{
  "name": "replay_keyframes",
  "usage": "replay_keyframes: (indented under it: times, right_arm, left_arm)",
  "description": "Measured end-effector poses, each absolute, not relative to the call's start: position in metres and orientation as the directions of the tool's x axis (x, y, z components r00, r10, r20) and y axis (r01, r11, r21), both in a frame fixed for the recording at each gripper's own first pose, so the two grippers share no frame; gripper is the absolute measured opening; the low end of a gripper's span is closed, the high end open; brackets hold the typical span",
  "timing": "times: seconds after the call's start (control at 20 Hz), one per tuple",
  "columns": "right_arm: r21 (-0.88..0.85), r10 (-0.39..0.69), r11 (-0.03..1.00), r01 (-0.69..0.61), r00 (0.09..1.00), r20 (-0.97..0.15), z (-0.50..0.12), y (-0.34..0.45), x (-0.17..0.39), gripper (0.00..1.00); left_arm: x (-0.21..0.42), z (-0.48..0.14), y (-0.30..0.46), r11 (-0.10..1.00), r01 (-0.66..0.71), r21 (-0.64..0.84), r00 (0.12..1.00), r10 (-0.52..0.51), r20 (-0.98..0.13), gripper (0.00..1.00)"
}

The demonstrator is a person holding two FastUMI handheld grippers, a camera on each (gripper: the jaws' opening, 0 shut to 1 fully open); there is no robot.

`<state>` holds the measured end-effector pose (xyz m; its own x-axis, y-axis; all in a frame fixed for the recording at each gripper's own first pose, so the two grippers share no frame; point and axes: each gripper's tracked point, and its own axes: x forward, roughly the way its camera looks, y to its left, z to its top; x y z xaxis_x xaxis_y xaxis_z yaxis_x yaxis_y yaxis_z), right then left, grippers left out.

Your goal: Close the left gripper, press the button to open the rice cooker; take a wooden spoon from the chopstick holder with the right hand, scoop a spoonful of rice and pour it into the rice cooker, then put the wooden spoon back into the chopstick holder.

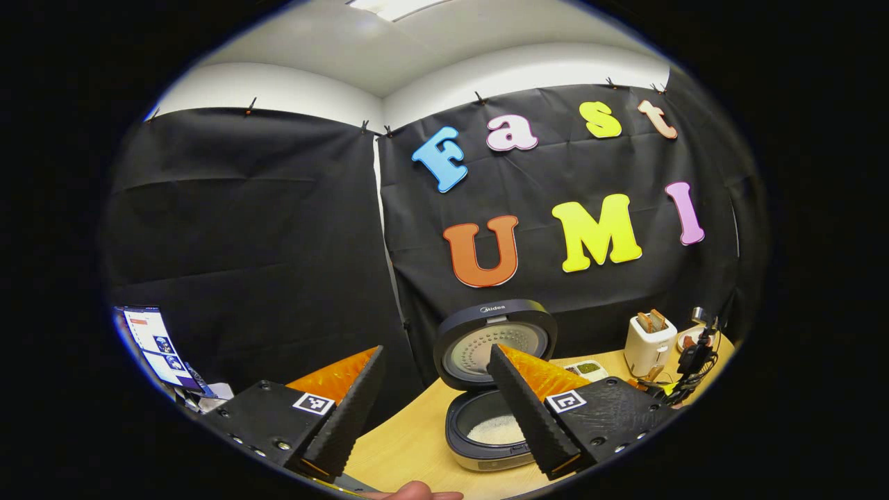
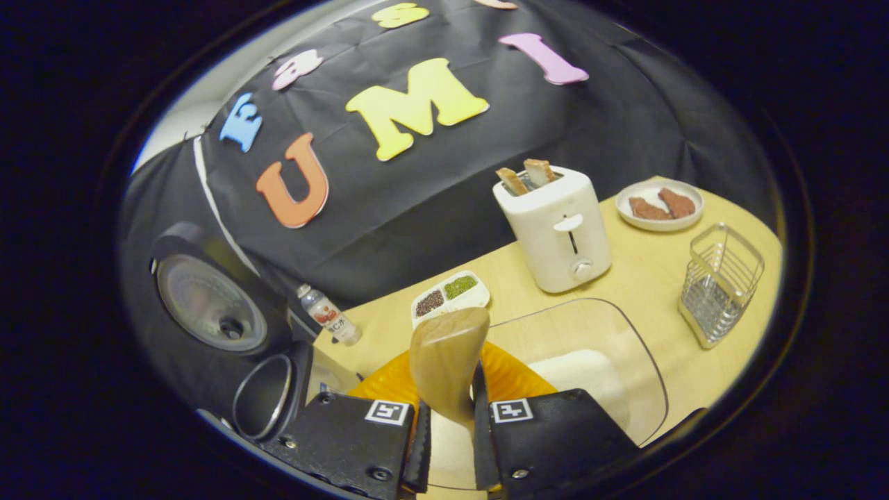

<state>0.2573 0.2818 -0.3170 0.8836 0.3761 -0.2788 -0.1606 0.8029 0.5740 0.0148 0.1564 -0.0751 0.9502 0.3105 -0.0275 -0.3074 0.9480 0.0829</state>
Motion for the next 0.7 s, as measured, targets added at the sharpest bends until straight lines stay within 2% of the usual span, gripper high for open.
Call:
replay_keyframes:
  times: [0.4, 0.7]
  right_arm:
    - [0.808, 0.392, 0.588, -0.039, 0.887, -0.243, -0.330, 0.257, 0.269, 0.30]
    - [0.813, 0.406, 0.580, -0.050, 0.883, -0.236, -0.322, 0.272, 0.269, 0.30]
  left_arm:
    - [0.019, -0.071, 0.155, 0.948, -0.308, 0.085, 0.950, 0.310, -0.023, 0.95]
    - [0.022, -0.069, 0.148, 0.951, -0.296, 0.090, 0.954, 0.299, -0.019, 0.95]
